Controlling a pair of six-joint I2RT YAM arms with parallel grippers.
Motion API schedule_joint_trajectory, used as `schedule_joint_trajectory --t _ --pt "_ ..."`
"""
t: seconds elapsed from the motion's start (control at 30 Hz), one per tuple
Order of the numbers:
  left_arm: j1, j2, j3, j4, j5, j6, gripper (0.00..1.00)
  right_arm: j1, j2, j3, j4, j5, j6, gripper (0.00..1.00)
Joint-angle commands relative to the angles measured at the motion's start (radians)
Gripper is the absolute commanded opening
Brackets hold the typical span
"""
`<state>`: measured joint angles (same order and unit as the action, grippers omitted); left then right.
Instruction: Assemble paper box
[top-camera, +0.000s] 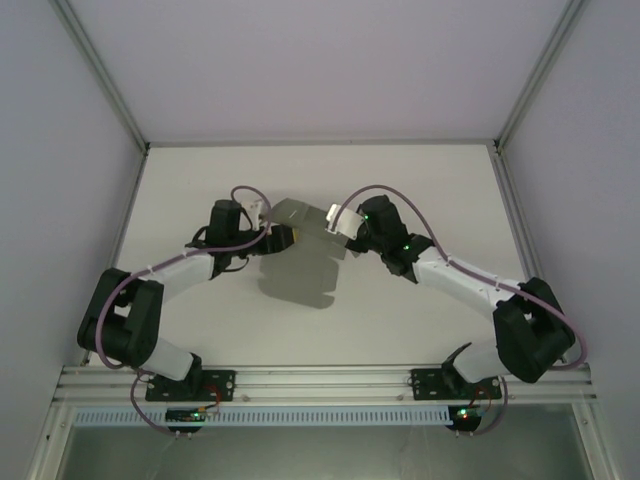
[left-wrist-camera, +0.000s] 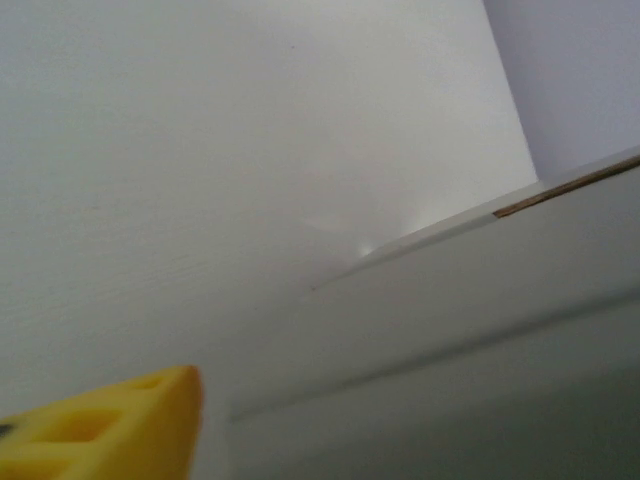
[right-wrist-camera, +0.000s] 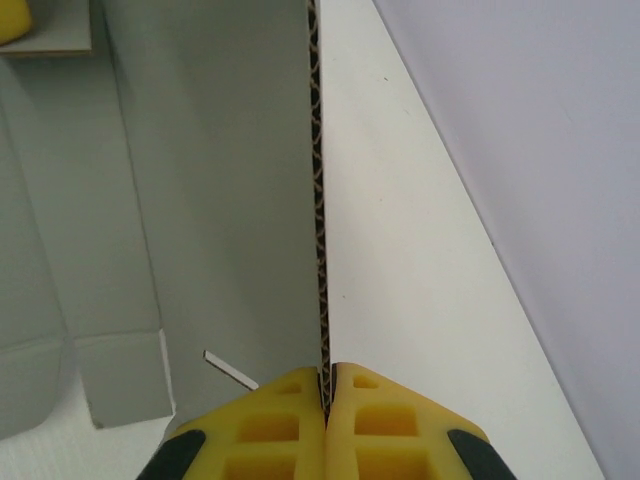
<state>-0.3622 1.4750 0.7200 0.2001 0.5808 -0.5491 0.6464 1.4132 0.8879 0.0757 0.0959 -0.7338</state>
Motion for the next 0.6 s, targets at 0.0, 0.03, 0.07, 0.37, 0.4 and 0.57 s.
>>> schedule_joint_trajectory --t 0.0,0.03,0.07,0.37,0.4,0.57 --pt "-0.007 -0.061 0.033 -0.084 -0.033 0.051 0.88 0.012 0.027 0.035 0.029 0.060 -0.054 0.00" --pt "-0.007 -0.077 0.031 -0.102 -0.047 0.060 0.99 0.015 0.037 0.041 0.029 0.082 -0.080 0.00" --pt "-0.006 -0.096 0.031 -0.126 -0.064 0.072 1.00 0.020 0.048 0.047 0.026 0.109 -0.113 0.00" --pt "0.042 -0.253 -0.009 -0.296 -0.223 0.121 1.00 0.075 0.188 0.129 0.029 0.281 -0.316 0.00" --pt "0.055 -0.264 -0.011 -0.313 -0.238 0.113 1.00 0.079 0.200 0.130 0.051 0.286 -0.334 0.00" --pt "0.151 -0.288 -0.003 -0.372 -0.288 0.090 0.99 0.112 0.274 0.136 0.179 0.385 -0.485 0.00"
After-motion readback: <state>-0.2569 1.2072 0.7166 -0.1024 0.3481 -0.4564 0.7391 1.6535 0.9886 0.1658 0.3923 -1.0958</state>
